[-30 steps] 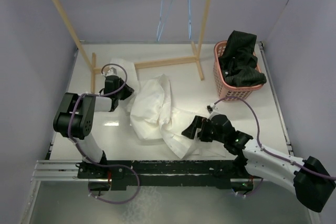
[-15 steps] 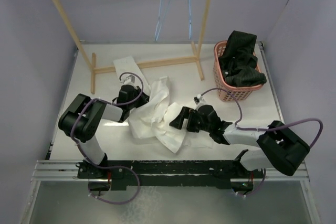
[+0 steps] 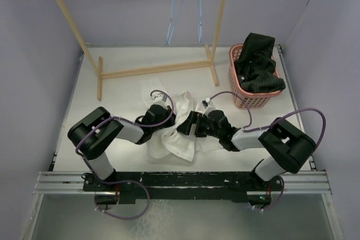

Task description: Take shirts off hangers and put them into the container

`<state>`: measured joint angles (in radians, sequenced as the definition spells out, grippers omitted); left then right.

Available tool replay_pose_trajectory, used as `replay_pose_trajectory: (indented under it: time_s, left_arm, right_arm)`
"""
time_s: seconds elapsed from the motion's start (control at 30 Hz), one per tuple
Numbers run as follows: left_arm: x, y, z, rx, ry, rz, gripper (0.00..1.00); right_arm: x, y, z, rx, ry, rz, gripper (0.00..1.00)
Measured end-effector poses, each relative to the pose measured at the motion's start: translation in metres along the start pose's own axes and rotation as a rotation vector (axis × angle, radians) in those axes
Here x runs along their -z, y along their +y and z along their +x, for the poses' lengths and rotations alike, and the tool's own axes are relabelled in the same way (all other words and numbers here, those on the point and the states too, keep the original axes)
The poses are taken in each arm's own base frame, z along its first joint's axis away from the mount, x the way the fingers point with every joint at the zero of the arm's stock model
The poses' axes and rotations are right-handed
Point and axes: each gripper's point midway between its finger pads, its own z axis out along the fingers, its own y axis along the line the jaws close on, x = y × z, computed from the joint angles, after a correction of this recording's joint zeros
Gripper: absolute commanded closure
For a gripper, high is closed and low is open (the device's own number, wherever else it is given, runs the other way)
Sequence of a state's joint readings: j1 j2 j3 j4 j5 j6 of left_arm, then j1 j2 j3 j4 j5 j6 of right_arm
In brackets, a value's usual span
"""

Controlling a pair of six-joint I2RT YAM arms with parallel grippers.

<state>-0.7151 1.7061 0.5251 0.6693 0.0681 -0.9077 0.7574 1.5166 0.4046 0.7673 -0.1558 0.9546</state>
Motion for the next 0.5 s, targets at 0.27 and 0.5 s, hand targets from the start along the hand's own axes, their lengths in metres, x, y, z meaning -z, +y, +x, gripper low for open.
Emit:
replay_pose_trajectory:
  time_s: [0.27, 0.5]
  left_arm:
    - [-0.009, 0.0, -0.006, 0.022, -0.067, -0.009, 0.89]
    - [-0.005, -0.004, 0.001, -0.06, -0.052, -0.02, 0.88]
  right_arm:
    - [-0.01, 0.002, 0.001, 0.004, 0.017, -0.03, 0.63]
    - [-0.02, 0.005, 0.018, -0.008, 0.119, -0.057, 1.0]
